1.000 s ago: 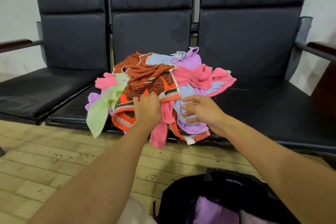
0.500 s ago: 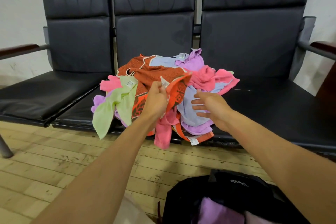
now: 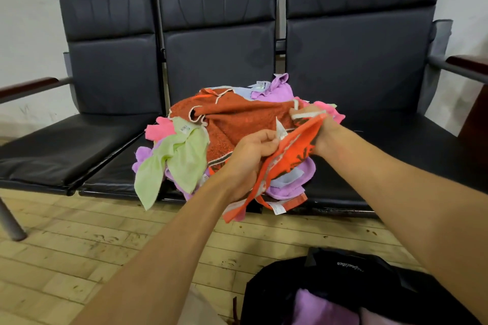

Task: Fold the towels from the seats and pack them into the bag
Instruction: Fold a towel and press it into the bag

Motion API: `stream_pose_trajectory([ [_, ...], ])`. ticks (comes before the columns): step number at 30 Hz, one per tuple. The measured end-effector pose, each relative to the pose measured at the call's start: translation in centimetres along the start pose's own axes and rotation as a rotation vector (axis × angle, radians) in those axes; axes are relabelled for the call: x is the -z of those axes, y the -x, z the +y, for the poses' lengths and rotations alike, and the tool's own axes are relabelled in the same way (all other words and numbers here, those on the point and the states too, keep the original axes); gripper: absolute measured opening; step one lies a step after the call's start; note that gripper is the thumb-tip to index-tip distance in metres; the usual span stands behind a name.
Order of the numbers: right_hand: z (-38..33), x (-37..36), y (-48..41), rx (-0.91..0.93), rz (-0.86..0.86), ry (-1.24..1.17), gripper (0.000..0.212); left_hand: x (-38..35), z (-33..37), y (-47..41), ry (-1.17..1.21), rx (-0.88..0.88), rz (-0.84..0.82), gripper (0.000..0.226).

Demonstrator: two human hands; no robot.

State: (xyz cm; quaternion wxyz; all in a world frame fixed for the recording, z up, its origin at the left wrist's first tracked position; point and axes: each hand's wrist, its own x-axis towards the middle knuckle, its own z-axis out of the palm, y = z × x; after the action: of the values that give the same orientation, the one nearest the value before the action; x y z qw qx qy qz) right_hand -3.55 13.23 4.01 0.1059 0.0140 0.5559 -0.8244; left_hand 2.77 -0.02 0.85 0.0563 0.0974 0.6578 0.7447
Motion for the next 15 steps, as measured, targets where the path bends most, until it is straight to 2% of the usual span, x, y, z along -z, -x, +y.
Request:
stream_pose_trajectory([
  [3, -2.2, 1.4, 1.1, 0.062, 0.050, -0.178, 0.025, -0.6, 0.2, -0.3, -0.025, -0.064, 0.134, 0.018],
  [7, -4.7, 4.7, 3.5, 0.157, 0.119, -0.336, 0.038, -1.1, -0.3, -0.9, -0.141, -0.114, 0.352, 0.018],
  [9, -5.0, 6.8, 5.0, 0.181, 0.154, -0.338, 0.038, -1.4, -1.0, -1.5, -0.231, -0.094, 0.454, 0.019],
  [12, -4.9, 10.5, 6.7, 0.187, 0.239, -0.305, 0.034, -2.0, -2.3, -2.4, -0.499, -0.072, 0.535, 0.018],
  [15, -3.8, 14.3, 7.7, 0.150, 0.366, -0.252, 0.029, -1.7, -3.6, -3.8, -0.720, -0.047, 0.555, 0.034],
])
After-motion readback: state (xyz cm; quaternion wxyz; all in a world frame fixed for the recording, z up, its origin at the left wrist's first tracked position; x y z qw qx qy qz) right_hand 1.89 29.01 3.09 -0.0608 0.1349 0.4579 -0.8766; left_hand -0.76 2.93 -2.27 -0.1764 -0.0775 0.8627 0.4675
